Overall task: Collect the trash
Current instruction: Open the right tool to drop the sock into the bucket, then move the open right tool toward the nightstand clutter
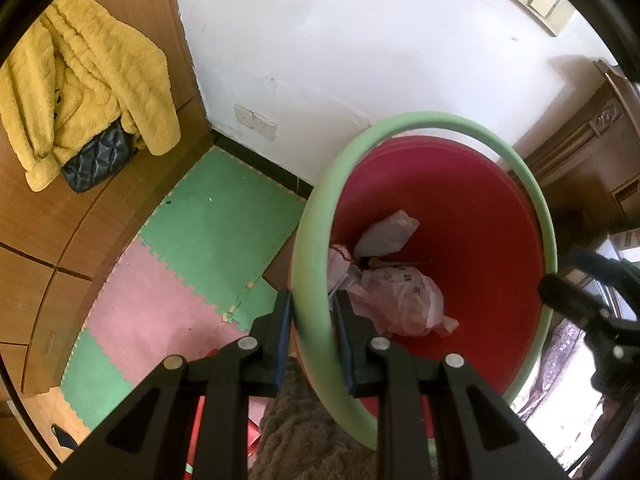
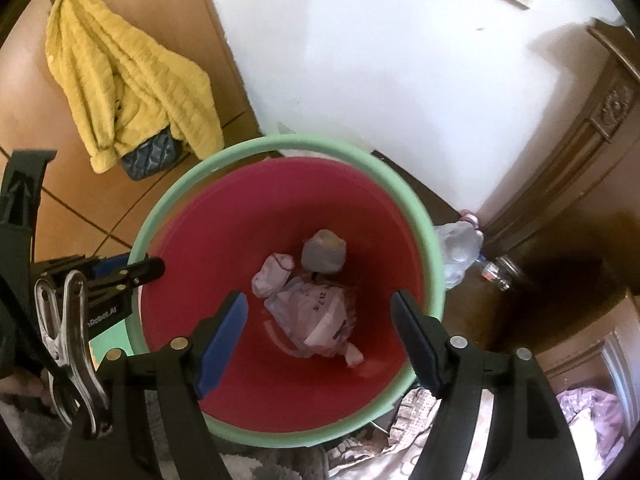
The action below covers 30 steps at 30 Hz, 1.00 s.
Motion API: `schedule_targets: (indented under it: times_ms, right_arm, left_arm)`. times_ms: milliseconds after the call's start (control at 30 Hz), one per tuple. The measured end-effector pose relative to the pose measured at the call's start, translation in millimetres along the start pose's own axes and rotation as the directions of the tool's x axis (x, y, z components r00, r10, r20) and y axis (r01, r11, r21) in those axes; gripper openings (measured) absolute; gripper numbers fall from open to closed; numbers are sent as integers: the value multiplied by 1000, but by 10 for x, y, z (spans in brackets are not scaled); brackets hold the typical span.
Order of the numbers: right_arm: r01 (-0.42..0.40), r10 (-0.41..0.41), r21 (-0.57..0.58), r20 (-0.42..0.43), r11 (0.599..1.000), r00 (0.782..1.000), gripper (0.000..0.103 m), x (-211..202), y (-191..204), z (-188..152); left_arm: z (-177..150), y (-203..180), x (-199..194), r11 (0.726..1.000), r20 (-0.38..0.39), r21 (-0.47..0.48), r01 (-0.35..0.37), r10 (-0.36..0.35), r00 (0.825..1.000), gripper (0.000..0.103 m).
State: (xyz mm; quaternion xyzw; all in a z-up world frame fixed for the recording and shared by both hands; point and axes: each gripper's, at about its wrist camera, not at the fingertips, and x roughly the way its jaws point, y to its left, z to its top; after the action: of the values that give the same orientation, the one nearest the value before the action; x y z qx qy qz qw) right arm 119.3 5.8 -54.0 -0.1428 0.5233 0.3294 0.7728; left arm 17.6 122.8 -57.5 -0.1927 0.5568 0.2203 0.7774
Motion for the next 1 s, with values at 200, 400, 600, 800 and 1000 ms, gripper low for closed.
schedule_targets:
  times_ms: [200,400,600,800,1000]
  right_arm:
    - [35,-36,18,3,999,999,76,-77,-112,-22]
    - [61,-62,45,17,997,998,76,-192,-240,-86]
    - [87,-90,76,31,993,995,76,-318,-365,-161]
    - [105,-111,123,43,987,993,76,-416,-514,-245]
    - [123,-134,189,44,974,990,76,-488,-730,-364]
  left_arm:
    - [5,-30,18,1000,-7,-3,-15,15,1000,20]
    - [7,-44,10,1000,-3,-5,-18,18,1000,20]
    - [26,-32,11,1000,-7,-10,-19,19,1000,20]
    - [14,-89,-11,999,8,19,-26,26,1000,20]
    - [21,-107,4,999,-3,22,-28,28,1000,21]
